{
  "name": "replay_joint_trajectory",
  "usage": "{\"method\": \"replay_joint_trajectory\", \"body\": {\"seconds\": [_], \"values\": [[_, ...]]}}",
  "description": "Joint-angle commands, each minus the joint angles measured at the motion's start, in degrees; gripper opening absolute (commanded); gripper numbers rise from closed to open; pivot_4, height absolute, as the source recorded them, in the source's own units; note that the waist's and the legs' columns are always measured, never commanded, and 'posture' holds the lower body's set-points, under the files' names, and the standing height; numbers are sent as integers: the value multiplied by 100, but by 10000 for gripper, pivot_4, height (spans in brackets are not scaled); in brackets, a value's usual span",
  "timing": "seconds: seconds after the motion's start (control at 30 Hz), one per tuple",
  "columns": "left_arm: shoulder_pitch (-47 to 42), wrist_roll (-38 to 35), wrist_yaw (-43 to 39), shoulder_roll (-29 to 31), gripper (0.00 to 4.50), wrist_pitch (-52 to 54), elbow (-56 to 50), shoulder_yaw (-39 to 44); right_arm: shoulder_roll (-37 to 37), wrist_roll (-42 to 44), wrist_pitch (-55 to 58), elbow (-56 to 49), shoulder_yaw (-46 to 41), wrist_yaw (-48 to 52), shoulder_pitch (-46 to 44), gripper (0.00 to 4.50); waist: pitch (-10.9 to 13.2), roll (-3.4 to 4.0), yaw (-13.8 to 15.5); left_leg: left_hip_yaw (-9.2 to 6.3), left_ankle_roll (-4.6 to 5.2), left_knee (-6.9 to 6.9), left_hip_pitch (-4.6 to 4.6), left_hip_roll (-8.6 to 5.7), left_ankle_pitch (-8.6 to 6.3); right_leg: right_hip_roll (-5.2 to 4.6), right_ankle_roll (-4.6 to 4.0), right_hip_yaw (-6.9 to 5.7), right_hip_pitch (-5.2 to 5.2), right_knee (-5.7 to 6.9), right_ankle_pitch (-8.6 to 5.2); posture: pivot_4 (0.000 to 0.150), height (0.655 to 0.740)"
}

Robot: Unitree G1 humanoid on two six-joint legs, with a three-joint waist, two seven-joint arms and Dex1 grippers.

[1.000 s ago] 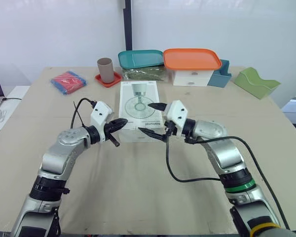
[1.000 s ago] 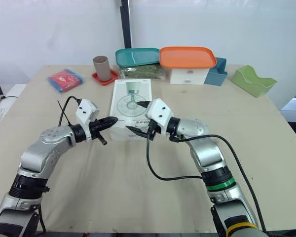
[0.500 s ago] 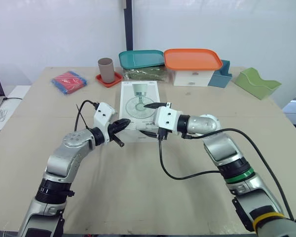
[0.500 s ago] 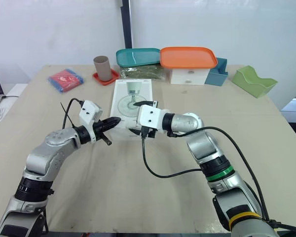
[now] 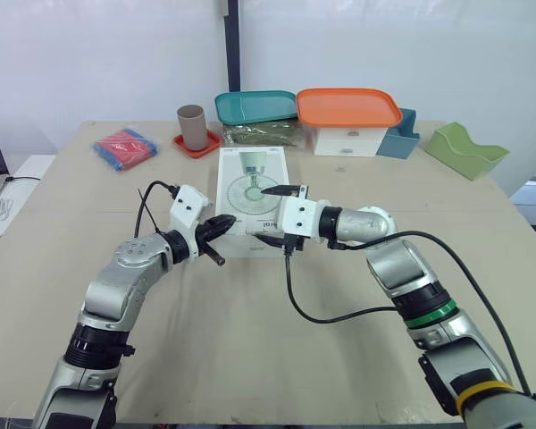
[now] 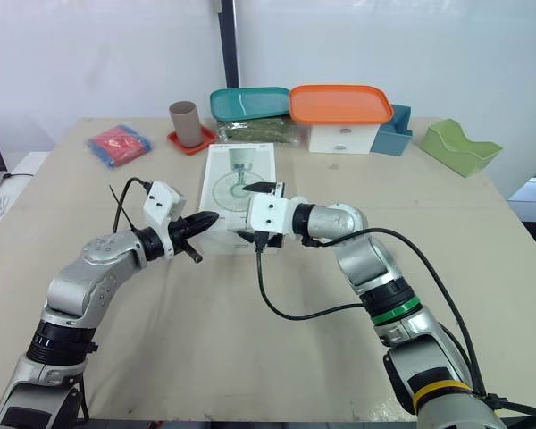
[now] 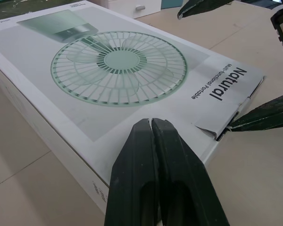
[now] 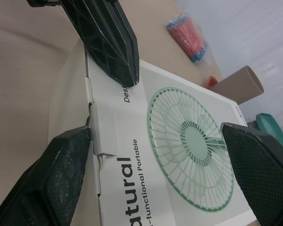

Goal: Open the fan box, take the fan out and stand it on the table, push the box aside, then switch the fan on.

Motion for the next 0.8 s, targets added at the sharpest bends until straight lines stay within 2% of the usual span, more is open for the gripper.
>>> {"method": "replay_joint_trajectory", "body": {"seconds": [0.03, 0.47, 0.63, 0.8], "values": [[122, 92, -30, -13, 1164, 57, 119, -135, -1, -75, -201, -20, -225, -260, -198, 45000, 0, 0, 0, 0, 0, 0, 0, 0, 0, 0, 0, 0, 0, 0, 0, 1500, 7400], [240, 106, -43, -97, 1164, 42, 31, -216, 78, -46, -590, 208, -858, -1199, -648, 45000, 0, 0, 0, 1, -3, -4, 0, 1, 1, 0, -2, 0, -1, -1, 2, 1500, 7400], [261, 114, -61, -82, 1164, 44, 22, -196, -26, 228, -267, 105, -830, -784, -368, 45000, -1, 0, -1, 1, 0, -3, 0, 1, 0, 0, -2, 0, 0, -1, 2, 1500, 7400], [252, 119, -72, -52, 1164, 43, 46, -154, -182, 1154, 667, -471, -821, 258, 237, 45000, 0, 1, 0, 1, 8, -3, 0, 1, -4, 0, -2, 0, 0, -1, 2, 1500, 7400]]}}
